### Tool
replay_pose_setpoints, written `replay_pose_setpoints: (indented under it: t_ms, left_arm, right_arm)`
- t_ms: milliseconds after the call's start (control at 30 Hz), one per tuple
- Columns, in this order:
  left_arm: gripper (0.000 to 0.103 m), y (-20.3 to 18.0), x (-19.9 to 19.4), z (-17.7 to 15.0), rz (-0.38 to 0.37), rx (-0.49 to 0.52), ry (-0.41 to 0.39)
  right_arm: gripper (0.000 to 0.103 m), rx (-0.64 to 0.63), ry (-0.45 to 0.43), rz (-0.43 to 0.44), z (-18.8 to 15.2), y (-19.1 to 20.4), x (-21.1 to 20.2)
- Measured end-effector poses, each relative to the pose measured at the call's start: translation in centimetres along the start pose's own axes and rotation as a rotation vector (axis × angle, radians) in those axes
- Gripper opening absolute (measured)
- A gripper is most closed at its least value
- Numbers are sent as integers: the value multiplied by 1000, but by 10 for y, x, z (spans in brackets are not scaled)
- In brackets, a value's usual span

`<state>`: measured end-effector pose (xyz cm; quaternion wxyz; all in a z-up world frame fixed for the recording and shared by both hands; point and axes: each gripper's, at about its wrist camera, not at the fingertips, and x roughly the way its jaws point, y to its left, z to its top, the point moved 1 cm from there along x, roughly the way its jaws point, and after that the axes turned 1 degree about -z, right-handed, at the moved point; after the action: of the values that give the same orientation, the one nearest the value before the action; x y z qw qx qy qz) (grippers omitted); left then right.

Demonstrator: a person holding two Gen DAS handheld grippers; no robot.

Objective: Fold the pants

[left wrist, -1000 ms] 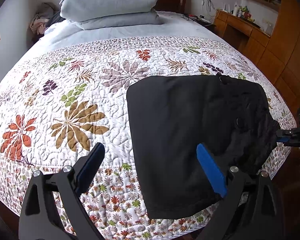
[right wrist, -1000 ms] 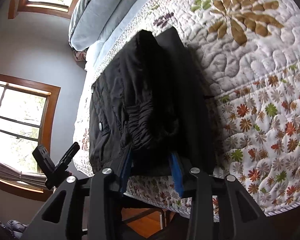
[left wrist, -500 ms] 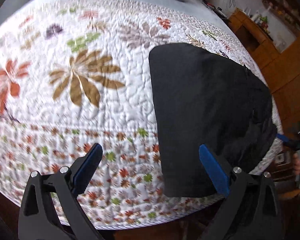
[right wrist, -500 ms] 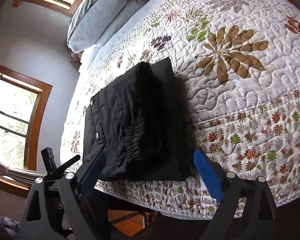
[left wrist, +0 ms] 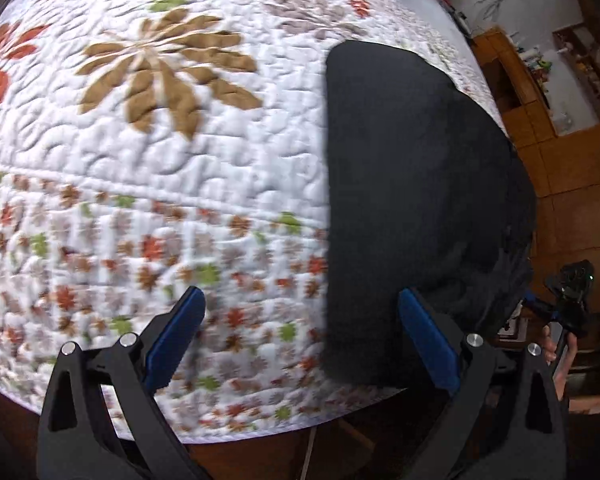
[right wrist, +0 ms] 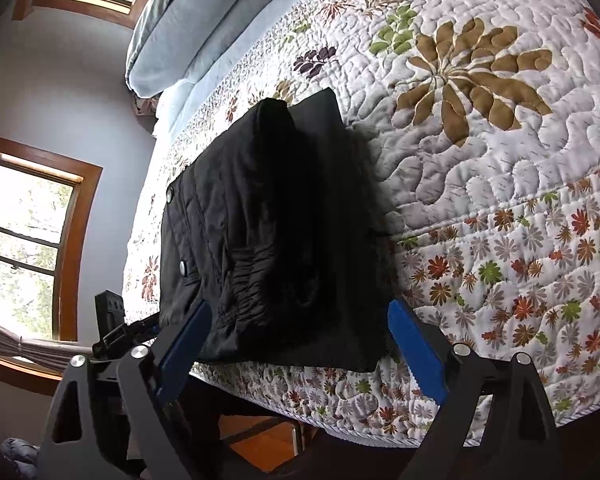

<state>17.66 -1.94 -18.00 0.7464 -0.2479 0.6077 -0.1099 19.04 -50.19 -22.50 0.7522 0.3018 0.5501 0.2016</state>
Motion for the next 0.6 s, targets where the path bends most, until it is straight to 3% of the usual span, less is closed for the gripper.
replay_pose_setpoints:
  t_ms: [267, 433, 600]
  left_arm:
    - [100, 30, 15, 9, -180, -138, 120]
    - [100, 25, 14, 9, -387, -160, 172]
    - [100, 13, 26, 10, -423, -124, 183]
  right_arm:
    - [91, 27, 3, 13, 3, -4, 6]
    - [91, 33, 3, 8, 3, -5, 7]
    - [91, 36, 3, 9, 5, -8, 5]
